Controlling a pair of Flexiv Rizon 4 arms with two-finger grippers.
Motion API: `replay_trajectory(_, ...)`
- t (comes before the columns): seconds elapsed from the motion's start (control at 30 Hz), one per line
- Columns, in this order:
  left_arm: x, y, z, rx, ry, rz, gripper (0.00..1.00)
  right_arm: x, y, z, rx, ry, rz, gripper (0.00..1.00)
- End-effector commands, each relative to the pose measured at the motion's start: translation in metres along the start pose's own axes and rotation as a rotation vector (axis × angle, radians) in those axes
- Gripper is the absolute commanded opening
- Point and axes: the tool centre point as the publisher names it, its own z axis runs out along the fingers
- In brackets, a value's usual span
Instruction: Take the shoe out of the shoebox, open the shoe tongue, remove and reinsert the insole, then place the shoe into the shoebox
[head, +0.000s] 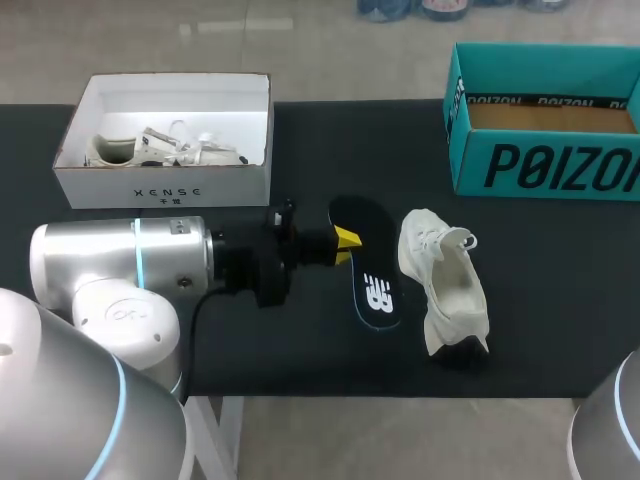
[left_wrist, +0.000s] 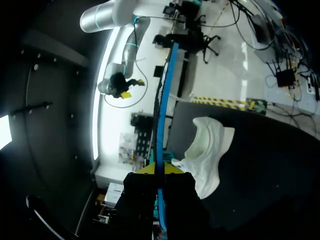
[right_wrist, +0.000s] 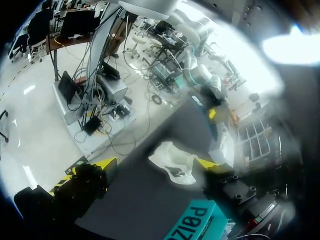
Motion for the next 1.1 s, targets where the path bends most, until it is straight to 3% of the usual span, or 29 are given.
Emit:
replay_trajectory(0.03,-0.001,0.000,0.000,-0.001,0.003,0.000,0.00,0.005,0.017,0.001,0.122,-0.174,-0.203,1.00)
replay_trajectory(0.23,-0.001,0.000,0.000,-0.001,0.003,0.000,0.00,0.016,0.022,0.008,0.215,-0.246,-0.663,1.00)
replay_trajectory(0.43,-0.001,0.000,0.000,-0.001,0.003,0.000,0.00,0.038,0.015,0.021,0.219,-0.266,-0.864,1.00)
replay_trajectory(0.57,-0.001,0.000,0.000,-0.001,0.003,0.000,0.00,0.048,0.007,0.029,0.217,-0.238,-0.817,1.00)
replay_trajectory(0.6,-0.001,0.000,0.000,-0.001,0.003,0.000,0.00,0.048,0.006,0.032,0.188,-0.221,-0.790,1.00)
replay_trajectory(1.1,-0.001,0.000,0.000,-0.001,0.003,0.000,0.00,0.048,0.006,0.032,0.188,-0.221,-0.790,1.00)
